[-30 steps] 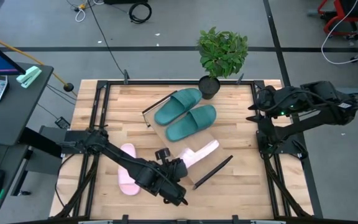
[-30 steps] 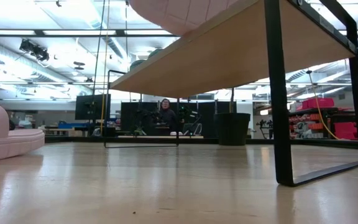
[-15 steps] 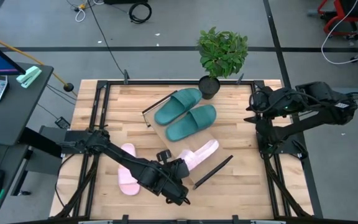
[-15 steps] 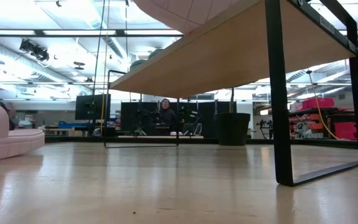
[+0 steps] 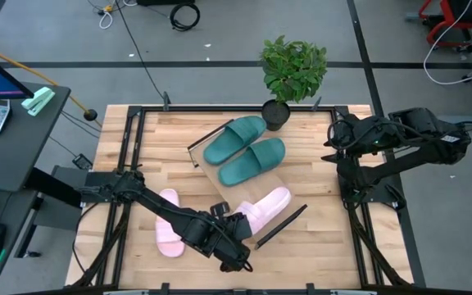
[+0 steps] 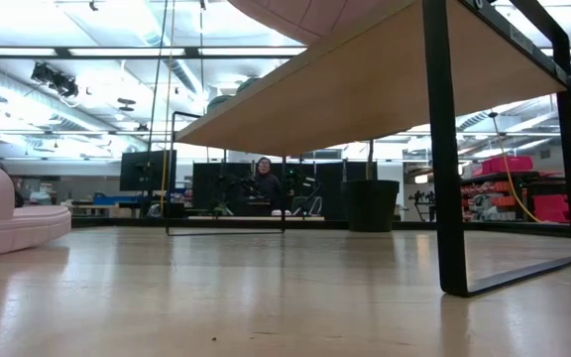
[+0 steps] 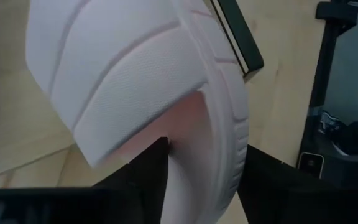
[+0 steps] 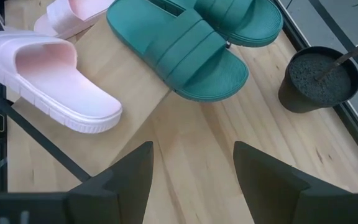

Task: Pick and place slides into the shelf
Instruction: Put the right pink slide on the shelf

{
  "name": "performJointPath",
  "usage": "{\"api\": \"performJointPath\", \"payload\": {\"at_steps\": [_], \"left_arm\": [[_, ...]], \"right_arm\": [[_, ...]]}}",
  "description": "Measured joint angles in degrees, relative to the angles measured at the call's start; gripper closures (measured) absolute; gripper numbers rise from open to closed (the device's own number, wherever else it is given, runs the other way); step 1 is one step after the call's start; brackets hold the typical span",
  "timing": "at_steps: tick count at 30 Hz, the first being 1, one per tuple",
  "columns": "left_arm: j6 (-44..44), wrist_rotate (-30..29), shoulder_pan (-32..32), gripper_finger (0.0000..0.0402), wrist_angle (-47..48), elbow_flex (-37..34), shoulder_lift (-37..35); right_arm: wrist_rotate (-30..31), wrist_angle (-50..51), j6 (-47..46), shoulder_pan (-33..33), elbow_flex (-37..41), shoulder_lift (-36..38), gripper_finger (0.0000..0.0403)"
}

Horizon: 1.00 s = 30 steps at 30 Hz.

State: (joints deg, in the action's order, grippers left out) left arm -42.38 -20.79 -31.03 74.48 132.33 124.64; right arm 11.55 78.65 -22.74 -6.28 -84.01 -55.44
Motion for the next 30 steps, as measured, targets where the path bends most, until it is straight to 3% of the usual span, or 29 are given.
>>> {"api": "performJointPath", "payload": {"at_steps": [11, 24, 30], "left_arm": [[0.2, 0.3, 0.3, 0.0192, 1.7, 0.0, 0.0], [2.9, -0.3, 1.0, 0.0199, 3.2, 0.0, 0.0], [3.1, 2.4, 0.9, 0.0187, 0.4, 0.0, 0.0]], "right_arm": [[-0.5, 0.0, 0.0, 0.0, 0.0, 0.0, 0.0175], [-1.1, 0.0, -0.2, 0.0, 0.0, 0.0, 0.0175], [-1.5, 0.0, -0.1, 0.0, 0.0, 0.0, 0.0175]]}}
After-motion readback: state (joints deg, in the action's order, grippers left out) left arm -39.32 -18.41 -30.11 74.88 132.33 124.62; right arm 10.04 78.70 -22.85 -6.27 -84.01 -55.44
